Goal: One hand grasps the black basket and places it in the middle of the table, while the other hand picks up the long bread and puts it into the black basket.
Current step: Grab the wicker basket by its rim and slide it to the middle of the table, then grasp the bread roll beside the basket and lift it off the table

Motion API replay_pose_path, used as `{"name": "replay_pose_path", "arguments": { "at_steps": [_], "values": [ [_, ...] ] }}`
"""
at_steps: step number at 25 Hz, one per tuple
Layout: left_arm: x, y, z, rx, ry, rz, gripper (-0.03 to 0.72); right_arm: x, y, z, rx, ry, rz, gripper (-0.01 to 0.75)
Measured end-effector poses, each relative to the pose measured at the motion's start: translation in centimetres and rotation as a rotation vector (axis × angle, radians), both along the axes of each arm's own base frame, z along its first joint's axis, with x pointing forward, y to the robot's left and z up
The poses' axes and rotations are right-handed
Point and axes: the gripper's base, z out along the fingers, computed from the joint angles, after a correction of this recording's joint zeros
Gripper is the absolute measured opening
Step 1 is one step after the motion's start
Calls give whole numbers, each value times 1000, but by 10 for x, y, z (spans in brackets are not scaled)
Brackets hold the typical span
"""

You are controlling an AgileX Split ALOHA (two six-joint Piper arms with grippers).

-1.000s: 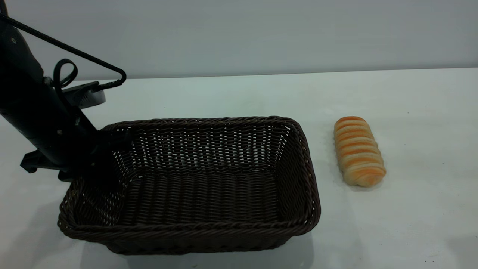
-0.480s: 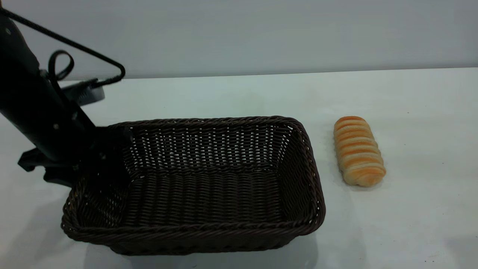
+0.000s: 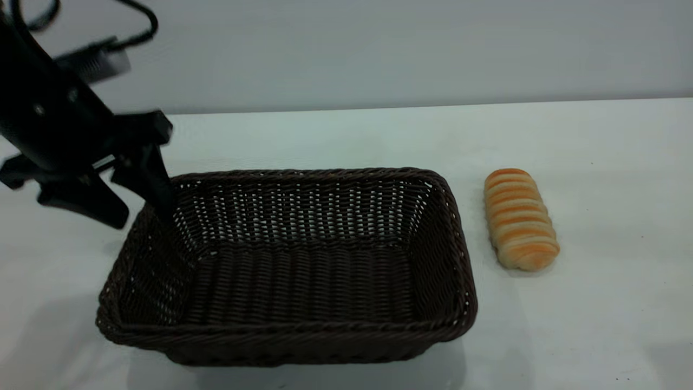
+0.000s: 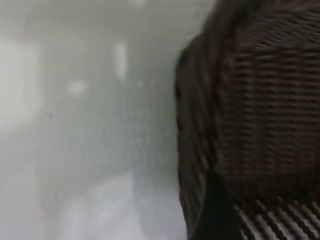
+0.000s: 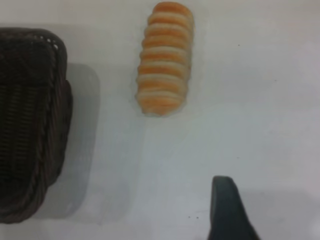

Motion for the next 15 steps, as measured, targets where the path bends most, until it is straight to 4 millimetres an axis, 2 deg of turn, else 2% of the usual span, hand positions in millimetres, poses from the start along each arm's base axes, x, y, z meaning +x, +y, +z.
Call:
{"name": "replay_pose_path", "arguments": {
  "at_steps": [6,9,12,15],
  "values": [
    [-18,8,33,77,22,-42,583,1,4,-2,39,13,20,427],
    [-28,12,58,99,-22,-58,583,8,8,-11,82,57,38,427],
    [-42,14,95,83,-151,-52,583,20,13,-29,143,129,52,427],
    [-67,18,142,62,-329,-44,583,31,18,-47,188,171,83,427]
  ]
}}
